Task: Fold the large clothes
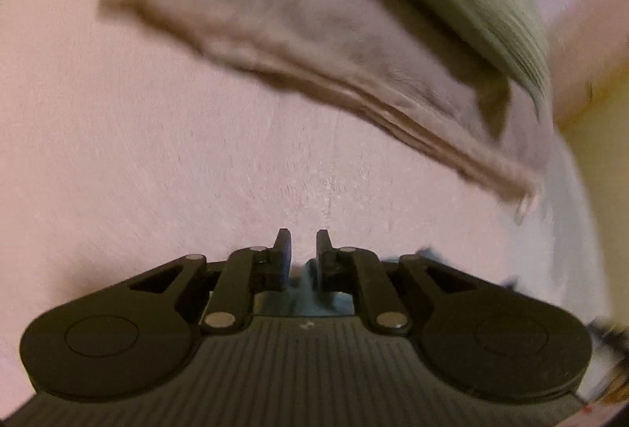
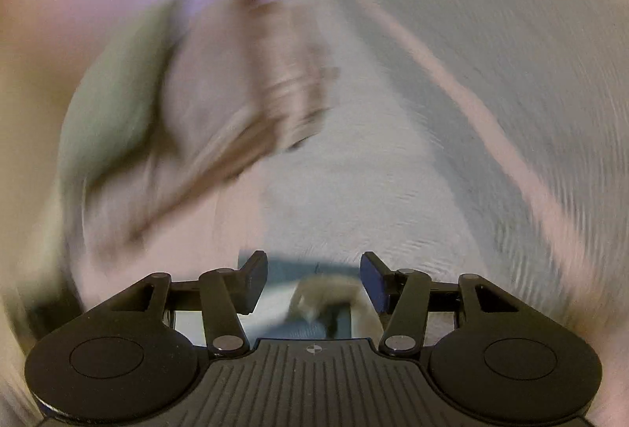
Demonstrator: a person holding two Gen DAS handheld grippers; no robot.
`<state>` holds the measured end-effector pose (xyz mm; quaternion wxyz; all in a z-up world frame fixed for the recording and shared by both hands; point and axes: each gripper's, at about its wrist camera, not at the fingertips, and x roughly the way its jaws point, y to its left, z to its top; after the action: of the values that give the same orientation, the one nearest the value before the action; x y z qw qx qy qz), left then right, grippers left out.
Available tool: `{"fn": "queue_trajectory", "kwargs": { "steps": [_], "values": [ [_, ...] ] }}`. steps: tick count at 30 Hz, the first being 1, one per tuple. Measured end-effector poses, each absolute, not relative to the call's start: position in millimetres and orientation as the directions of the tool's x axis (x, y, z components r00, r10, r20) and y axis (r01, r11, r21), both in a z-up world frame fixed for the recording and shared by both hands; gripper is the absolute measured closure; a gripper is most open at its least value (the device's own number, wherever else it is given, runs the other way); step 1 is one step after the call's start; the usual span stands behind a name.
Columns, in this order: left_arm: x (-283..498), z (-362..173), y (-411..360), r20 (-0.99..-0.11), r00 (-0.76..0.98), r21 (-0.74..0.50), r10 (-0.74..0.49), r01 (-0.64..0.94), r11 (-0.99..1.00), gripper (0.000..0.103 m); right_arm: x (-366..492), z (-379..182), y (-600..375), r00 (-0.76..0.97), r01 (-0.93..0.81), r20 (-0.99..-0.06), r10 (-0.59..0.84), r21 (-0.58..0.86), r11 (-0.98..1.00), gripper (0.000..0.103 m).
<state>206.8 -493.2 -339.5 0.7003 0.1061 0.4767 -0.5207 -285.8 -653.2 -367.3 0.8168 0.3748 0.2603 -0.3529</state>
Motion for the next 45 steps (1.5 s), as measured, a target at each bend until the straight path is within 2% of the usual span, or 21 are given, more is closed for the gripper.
{"fn": "queue_trajectory", "kwargs": {
  "steps": [4, 5, 7, 9, 12, 14, 17, 20, 27, 29, 31, 34, 38, 40, 45],
  "values": [
    [162, -332, -473, -0.793, -0.011, -0.205, -0.610, 0.946, 0.249, 0.093, -247, -380, -612, 0.569, 0.672, -0.765, -0.300, 0.223, 0.706, 0.055],
    [150, -338, -472, -0.810, -0.033, -0.178, -0.586, 0.965, 0.192, 0.093, -240, -390, -610, 0.546, 0.644, -0.794, -0.269, 0.191, 0.741, 0.057],
    [131, -355, -479, -0.842, -0.065, -0.121, -0.536, 0.990, 0.070, 0.092, -227, -409, -614, 0.491, 0.591, -0.833, -0.256, 0.102, 0.800, 0.069],
    [123, -367, -492, -0.852, -0.062, -0.084, -0.520, 0.996, 0.018, 0.091, -216, -416, -629, 0.478, 0.557, -0.832, -0.282, 0.039, 0.830, 0.071],
    [143, -371, -527, -0.822, -0.043, -0.125, -0.567, 0.986, 0.107, 0.090, -214, -411, -683, 0.519, 0.672, -0.771, -0.370, 0.100, 0.734, 0.071],
    [168, -367, -547, -0.807, 0.008, -0.167, -0.590, 0.956, 0.241, 0.090, -221, -410, -720, 0.464, 0.788, -0.763, -0.451, 0.123, 0.603, 0.071],
    [193, -354, -549, -0.795, 0.044, -0.199, -0.605, 0.923, 0.329, 0.091, -241, -396, -733, 0.497, 0.819, -0.741, -0.451, 0.230, 0.525, 0.071],
    [193, -340, -535, -0.794, 0.005, -0.173, -0.608, 0.957, 0.234, 0.091, -242, -383, -710, 0.559, 0.735, -0.738, -0.378, 0.231, 0.637, 0.070],
    [142, -344, -538, -0.829, -0.131, -0.063, -0.543, 0.988, -0.141, 0.080, -206, -399, -670, 0.483, 0.538, -0.825, -0.293, 0.015, 0.843, 0.070],
    [129, -351, -548, -0.851, -0.148, -0.056, -0.504, 0.980, -0.192, 0.078, -200, -404, -674, 0.482, 0.527, -0.825, -0.296, 0.003, 0.850, 0.070],
    [129, -357, -558, -0.861, -0.155, -0.089, -0.485, 0.984, -0.157, 0.075, -196, -407, -677, 0.479, 0.532, -0.825, -0.299, 0.002, 0.847, 0.070],
    [134, -358, -565, -0.850, -0.137, -0.074, -0.508, 0.987, -0.142, 0.075, -197, -410, -682, 0.461, 0.531, -0.835, -0.299, -0.010, 0.847, 0.070],
    [128, -361, -571, -0.884, -0.102, 0.081, -0.456, 0.927, -0.366, 0.074, -207, -409, -689, 0.443, 0.520, -0.850, -0.285, -0.016, 0.854, 0.070],
    [125, -364, -576, -0.906, -0.092, 0.122, -0.413, 0.878, -0.463, 0.074, -212, -407, -690, 0.434, 0.532, -0.855, -0.285, -0.012, 0.846, 0.070],
    [122, -382, -591, -0.944, -0.109, 0.107, -0.312, 0.792, -0.601, 0.074, -212, -414, -692, 0.421, 0.548, -0.862, -0.283, -0.007, 0.837, 0.070]
  ]
}}
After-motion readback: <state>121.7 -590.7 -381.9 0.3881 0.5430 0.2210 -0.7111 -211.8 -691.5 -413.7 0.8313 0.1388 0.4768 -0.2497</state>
